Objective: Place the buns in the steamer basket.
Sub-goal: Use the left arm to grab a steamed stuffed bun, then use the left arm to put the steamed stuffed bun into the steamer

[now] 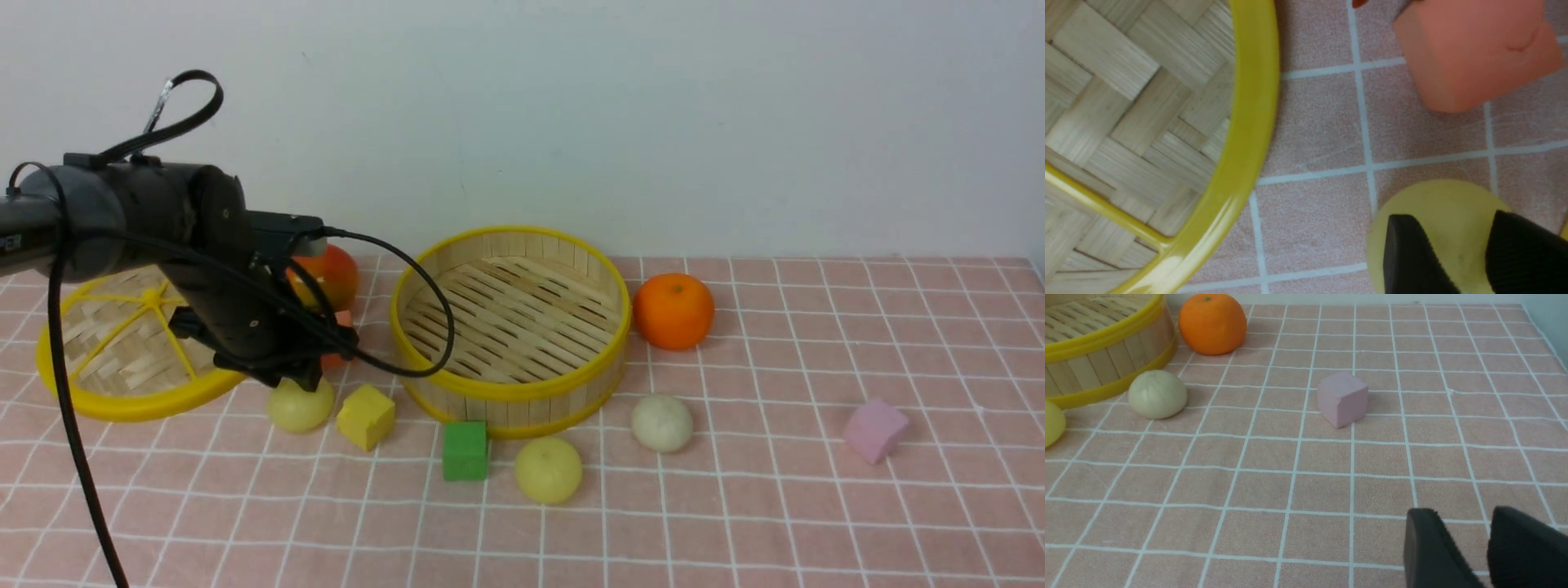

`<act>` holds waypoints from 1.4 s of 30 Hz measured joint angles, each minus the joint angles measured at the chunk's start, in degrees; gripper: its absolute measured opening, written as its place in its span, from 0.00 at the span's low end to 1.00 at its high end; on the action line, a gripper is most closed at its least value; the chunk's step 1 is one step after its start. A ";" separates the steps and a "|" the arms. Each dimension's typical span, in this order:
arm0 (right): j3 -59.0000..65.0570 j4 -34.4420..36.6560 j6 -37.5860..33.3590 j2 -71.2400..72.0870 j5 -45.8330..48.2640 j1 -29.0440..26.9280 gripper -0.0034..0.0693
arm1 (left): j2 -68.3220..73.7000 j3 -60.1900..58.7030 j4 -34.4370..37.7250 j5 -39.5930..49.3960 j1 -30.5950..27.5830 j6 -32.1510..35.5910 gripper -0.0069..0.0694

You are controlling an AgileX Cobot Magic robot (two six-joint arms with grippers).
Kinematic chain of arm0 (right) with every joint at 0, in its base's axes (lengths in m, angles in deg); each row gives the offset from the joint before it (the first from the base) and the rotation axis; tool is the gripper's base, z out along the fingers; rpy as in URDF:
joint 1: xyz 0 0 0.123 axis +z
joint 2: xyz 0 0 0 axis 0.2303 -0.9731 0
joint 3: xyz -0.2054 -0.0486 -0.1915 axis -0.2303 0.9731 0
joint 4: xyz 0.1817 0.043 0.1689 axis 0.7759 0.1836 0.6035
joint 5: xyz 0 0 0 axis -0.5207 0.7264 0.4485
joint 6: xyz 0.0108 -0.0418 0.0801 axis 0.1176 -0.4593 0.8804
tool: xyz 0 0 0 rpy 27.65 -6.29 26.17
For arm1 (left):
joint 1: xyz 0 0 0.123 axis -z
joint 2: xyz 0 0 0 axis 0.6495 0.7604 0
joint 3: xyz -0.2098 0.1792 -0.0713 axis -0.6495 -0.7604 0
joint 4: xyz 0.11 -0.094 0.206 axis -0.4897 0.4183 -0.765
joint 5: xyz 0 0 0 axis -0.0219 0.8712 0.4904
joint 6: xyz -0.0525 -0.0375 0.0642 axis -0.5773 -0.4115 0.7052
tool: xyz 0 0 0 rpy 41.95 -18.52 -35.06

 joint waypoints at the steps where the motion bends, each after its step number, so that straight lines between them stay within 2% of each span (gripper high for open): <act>1: 0.00 0.00 0.00 0.00 0.00 0.00 0.38 | 0.21 0.00 -0.20 -0.11 0.00 0.00 0.47; 5: 0.00 0.00 0.00 0.00 0.00 0.00 0.38 | 0.70 0.04 -0.21 -0.23 0.00 0.00 0.46; 7: 0.00 0.00 0.00 0.00 0.00 0.00 0.38 | 0.77 0.04 -0.21 0.18 0.00 -0.57 0.41; 10: 0.00 0.00 0.00 0.00 0.00 0.00 0.38 | 0.77 0.11 -0.21 1.05 0.00 -1.76 0.29; 13: 0.00 0.00 0.00 0.00 0.00 0.00 0.38 | -0.04 0.15 -0.26 2.91 0.00 -3.59 0.11; 14: 0.00 0.00 0.00 0.00 0.00 0.00 0.38 | -0.67 0.15 -0.26 3.43 0.00 -4.01 0.09; 19: 0.00 0.00 0.00 0.00 0.00 0.00 0.38 | -6.98 0.02 -0.75 4.17 2.10 -4.76 0.08; 22: 0.00 0.00 0.00 0.00 0.00 0.00 0.38 | -10.61 1.16 -0.25 2.13 6.11 -4.76 0.08; 25: 0.00 0.00 0.00 0.00 0.00 0.00 0.38 | -9.45 5.75 0.70 1.17 11.30 -4.76 0.08; 29: 0.00 0.00 0.00 0.00 0.00 0.00 0.38 | -3.75 12.98 0.93 1.17 14.86 -4.76 0.08; 35: 0.00 0.00 0.00 0.00 0.00 0.00 0.38 | 6.39 24.20 -0.73 7.19 15.43 -5.08 0.08; 42: 0.00 0.00 0.00 0.00 0.00 0.00 0.38 | 12.86 30.20 -8.75 11.20 15.36 -10.15 0.10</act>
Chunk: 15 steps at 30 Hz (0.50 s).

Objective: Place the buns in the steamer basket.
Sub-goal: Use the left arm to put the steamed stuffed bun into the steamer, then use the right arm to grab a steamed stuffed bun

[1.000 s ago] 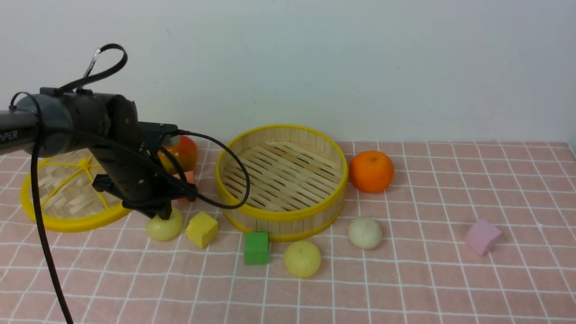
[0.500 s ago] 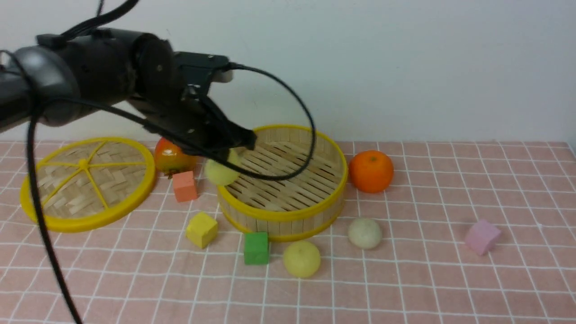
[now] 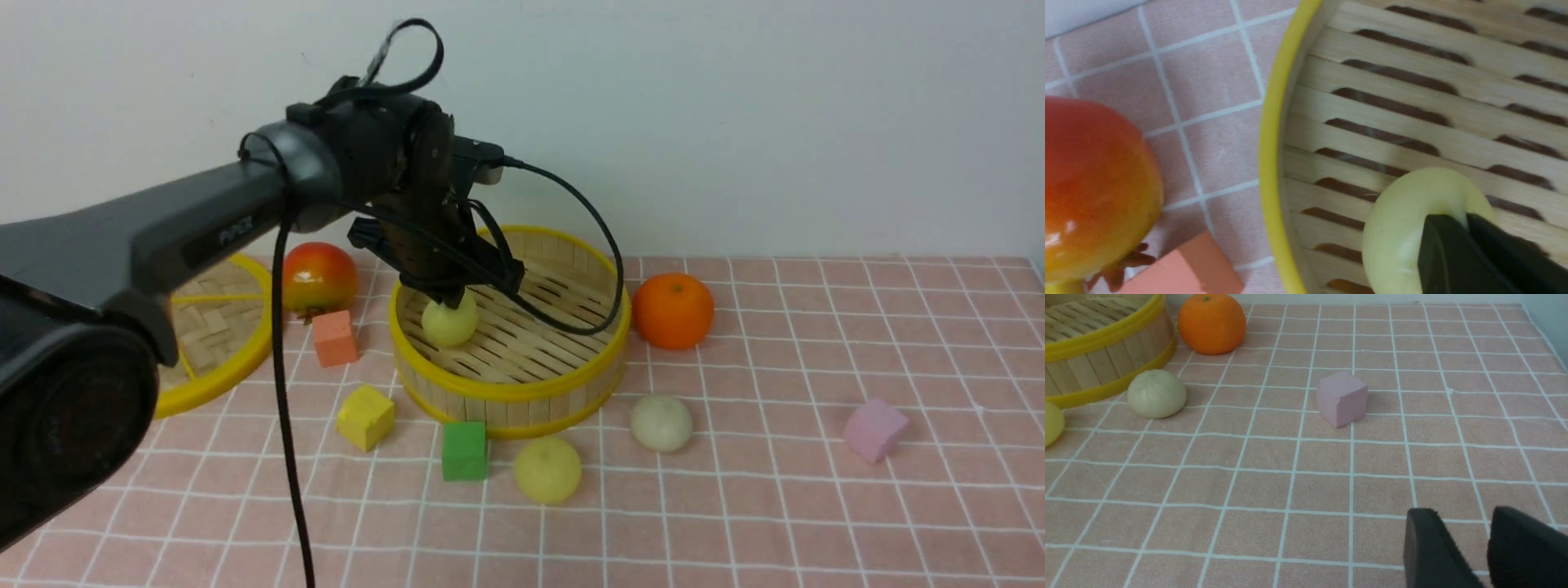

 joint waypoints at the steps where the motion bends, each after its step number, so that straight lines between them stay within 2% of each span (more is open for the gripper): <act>1: 0.00 0.00 0.00 0.00 0.00 0.00 0.38 | 0.49 0.11 -0.75 0.15 0.00 -0.28 0.12; 2: 0.00 0.00 0.00 0.00 0.00 0.00 0.38 | 0.57 0.11 -0.86 0.22 0.00 -0.28 0.12; 6: 0.00 0.00 0.00 0.00 0.00 0.00 0.38 | 1.12 0.19 -2.01 0.15 0.00 -0.65 0.33; 7: 0.00 0.00 0.00 0.00 0.00 0.00 0.38 | 1.12 0.25 -2.01 0.15 0.00 -0.65 0.35; 8: 0.00 0.00 0.00 0.00 0.00 0.00 0.38 | 1.05 0.51 -2.12 0.02 0.00 -0.65 0.50; 12: 0.00 0.00 0.00 0.00 0.00 0.00 0.38 | -1.19 0.51 -2.26 1.50 0.06 -0.65 0.72; 13: 0.00 0.00 0.00 0.00 0.00 0.00 0.38 | -1.65 0.51 -2.26 1.86 0.06 -0.65 0.73; 14: 0.00 0.00 0.00 0.00 0.00 0.00 0.38 | -4.06 0.51 -2.26 3.66 0.26 -0.65 0.79; 15: 0.00 0.00 0.00 0.00 0.00 0.00 0.38 | -5.92 0.51 -2.26 5.42 0.46 -0.67 0.81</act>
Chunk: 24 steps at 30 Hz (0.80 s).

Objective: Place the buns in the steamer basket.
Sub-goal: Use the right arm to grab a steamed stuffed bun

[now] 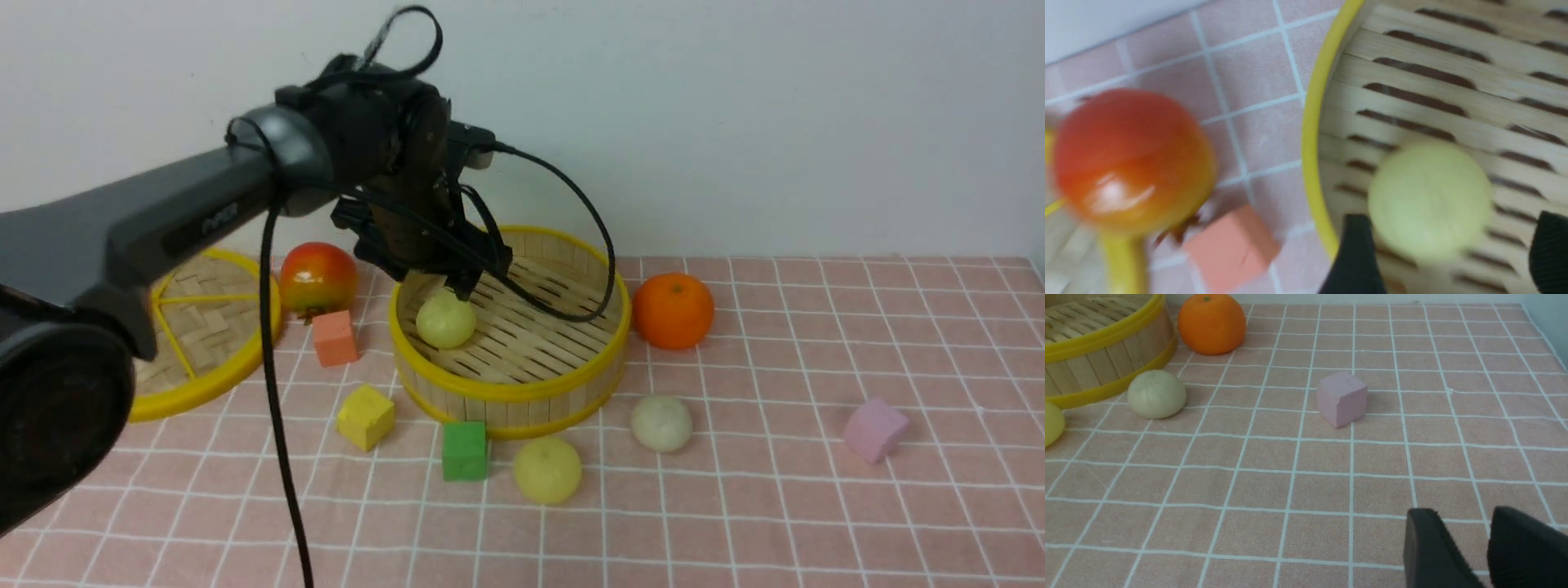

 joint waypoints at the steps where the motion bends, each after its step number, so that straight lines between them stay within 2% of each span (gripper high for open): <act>1: 0.00 0.00 0.00 0.00 0.00 0.00 0.38 | -1.58 0.00 0.06 2.05 0.18 -0.15 0.82; 3: 0.00 0.00 0.00 0.00 0.00 0.00 0.38 | -4.15 0.00 0.39 4.64 0.42 -0.46 0.80; 4: 0.00 0.00 0.00 0.00 0.00 0.00 0.38 | -8.22 -0.26 1.27 7.75 0.59 -1.67 0.73; 8: 0.00 0.00 0.00 0.00 0.00 0.00 0.38 | -16.75 -3.46 1.53 10.96 0.59 -3.77 0.42; 10: 0.00 0.00 0.00 0.00 0.00 0.00 0.38 | -21.47 -7.90 1.53 11.05 0.59 -5.04 0.23; 12: 0.00 0.00 0.00 0.00 0.00 0.00 0.38 | -28.11 -14.58 1.57 8.54 0.59 -6.83 0.09; 15: 0.00 0.00 0.00 0.00 0.00 0.00 0.38 | -38.65 -27.55 2.13 0.45 0.59 -9.64 0.07; 16: 0.00 0.00 0.00 0.00 0.00 0.00 0.38 | -39.39 -28.48 2.19 0.45 0.59 -9.82 0.07; 17: 0.00 0.00 0.00 0.00 0.00 0.00 0.38 | -45.38 -37.04 2.65 -5.47 0.59 -11.08 0.07; 20: 0.00 0.00 0.00 0.00 0.00 0.00 0.38 | -53.61 -46.63 3.59 -12.62 0.59 -11.78 0.07; 23: 0.00 0.00 0.00 0.00 0.00 0.00 0.38 | -66.60 -62.91 6.33 -22.91 0.59 -11.96 0.07; 24: 0.00 0.00 0.00 0.00 0.00 0.00 0.38 | -67.32 -63.74 6.33 -22.91 0.59 -11.96 0.07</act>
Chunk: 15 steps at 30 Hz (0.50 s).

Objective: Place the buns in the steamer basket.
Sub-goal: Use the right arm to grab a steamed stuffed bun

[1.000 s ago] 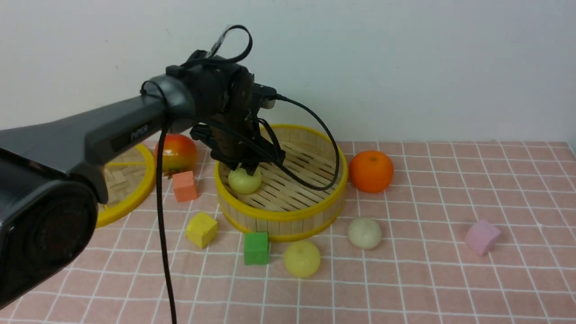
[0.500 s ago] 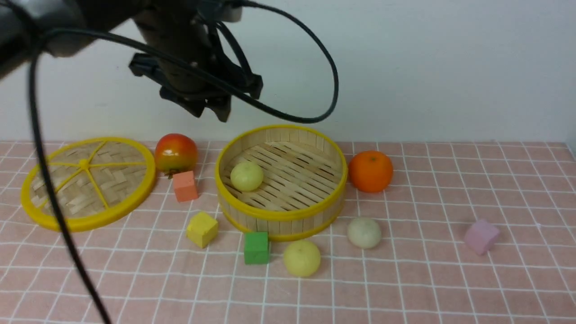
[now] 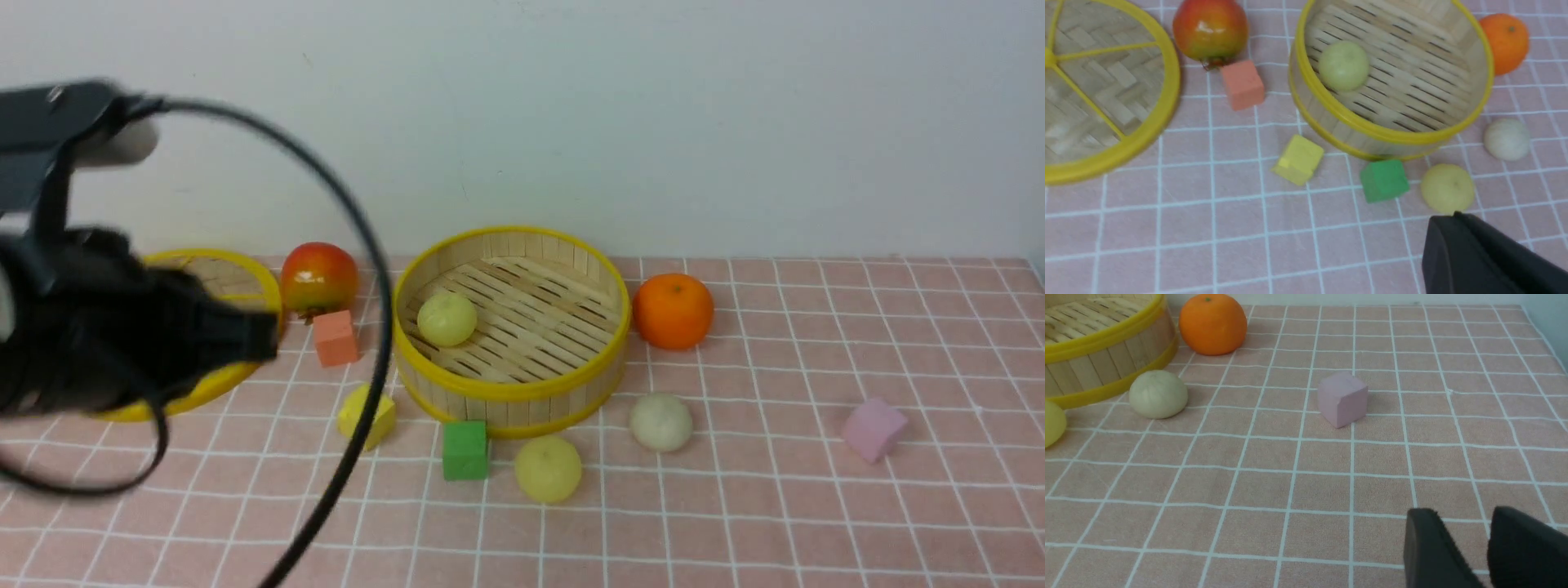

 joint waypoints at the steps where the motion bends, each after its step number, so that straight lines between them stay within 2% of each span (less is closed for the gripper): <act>1: 0.00 0.00 0.00 0.00 0.00 0.00 0.38 | -4.88 -6.50 1.66 -4.59 0.00 0.00 0.07; 3: 0.00 0.00 0.00 0.00 0.00 0.00 0.38 | -9.55 -11.05 3.09 -9.06 0.00 0.00 0.07; 7: 0.00 0.00 0.00 0.00 0.00 0.00 0.38 | -22.80 -24.74 4.59 -23.79 0.00 -0.04 0.07; 11: 0.00 0.62 0.60 0.00 -0.42 0.00 0.38 | -30.84 -31.52 4.79 -30.63 0.00 -0.04 0.07; 14: 0.43 6.39 4.34 0.00 -2.84 0.00 0.38 | -34.96 -34.24 4.81 -31.84 0.00 -0.04 0.07; 15: 0.57 11.58 7.64 0.00 -5.41 0.00 0.38 | -35.96 -35.37 4.85 -31.68 0.00 -0.04 0.07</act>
